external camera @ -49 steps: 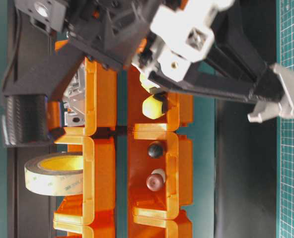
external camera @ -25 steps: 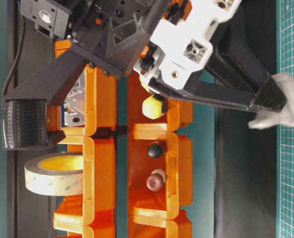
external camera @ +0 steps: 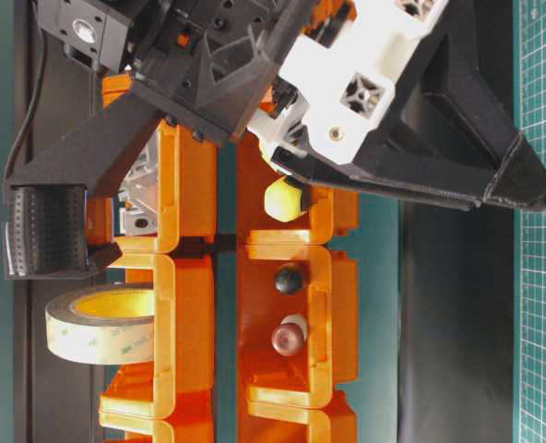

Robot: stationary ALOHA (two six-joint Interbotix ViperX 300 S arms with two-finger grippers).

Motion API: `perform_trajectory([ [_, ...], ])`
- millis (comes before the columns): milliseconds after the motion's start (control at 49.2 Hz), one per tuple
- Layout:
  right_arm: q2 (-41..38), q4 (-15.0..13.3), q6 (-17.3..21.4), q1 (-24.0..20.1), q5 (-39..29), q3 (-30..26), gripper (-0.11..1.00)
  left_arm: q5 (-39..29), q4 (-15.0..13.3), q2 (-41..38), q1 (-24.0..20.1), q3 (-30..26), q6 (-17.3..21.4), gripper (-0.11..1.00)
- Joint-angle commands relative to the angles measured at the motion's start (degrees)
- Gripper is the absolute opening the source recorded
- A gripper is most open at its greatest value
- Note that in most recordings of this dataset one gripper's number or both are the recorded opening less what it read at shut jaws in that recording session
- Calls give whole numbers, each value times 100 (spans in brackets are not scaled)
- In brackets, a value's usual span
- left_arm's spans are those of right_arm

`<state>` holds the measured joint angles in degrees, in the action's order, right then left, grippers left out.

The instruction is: Pick corner brachets from container rack with right arm.

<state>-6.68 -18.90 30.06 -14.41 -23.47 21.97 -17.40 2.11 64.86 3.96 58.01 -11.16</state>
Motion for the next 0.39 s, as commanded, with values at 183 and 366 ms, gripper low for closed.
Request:
perform_trajectory([
  [183, 334, 0, 62, -62, -79, -79, 83, 26, 9, -26, 9, -62, -18, 0],
  [366, 896, -18, 255, -185, -167, 114, 83, 26, 9, -26, 9, -44, -18, 0],
])
